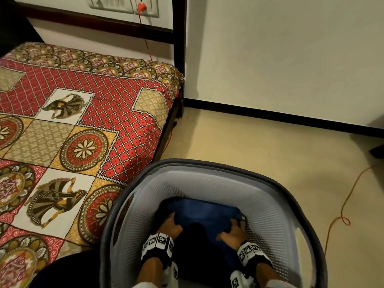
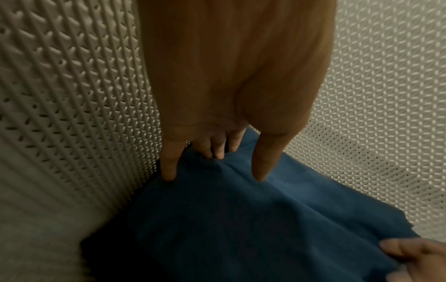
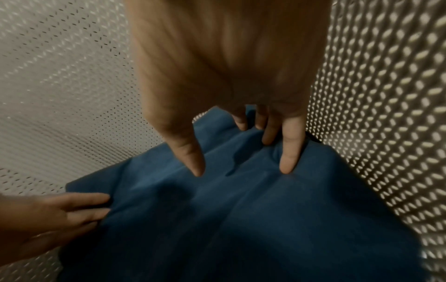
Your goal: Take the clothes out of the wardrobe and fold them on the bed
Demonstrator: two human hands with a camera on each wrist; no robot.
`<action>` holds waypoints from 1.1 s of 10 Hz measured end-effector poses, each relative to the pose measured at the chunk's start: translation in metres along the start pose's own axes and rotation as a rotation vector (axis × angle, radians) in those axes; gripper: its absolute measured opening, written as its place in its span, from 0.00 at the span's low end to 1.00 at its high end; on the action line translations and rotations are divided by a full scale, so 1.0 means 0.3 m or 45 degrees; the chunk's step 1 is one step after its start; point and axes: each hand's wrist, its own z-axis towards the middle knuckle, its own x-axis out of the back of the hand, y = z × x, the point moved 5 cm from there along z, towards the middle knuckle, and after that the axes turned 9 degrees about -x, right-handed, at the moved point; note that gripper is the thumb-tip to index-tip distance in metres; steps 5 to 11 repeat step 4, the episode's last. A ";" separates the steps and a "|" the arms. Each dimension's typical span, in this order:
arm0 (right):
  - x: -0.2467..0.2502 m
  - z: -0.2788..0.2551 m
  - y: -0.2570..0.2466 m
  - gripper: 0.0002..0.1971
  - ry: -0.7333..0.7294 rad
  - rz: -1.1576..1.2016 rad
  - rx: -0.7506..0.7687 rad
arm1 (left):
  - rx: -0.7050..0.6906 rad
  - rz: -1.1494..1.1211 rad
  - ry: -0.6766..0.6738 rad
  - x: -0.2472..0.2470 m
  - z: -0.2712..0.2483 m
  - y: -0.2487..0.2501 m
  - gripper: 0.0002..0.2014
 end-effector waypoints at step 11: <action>0.080 -0.158 -0.110 0.20 -0.033 0.203 0.014 | -0.155 -0.184 0.216 0.198 -0.199 0.297 0.23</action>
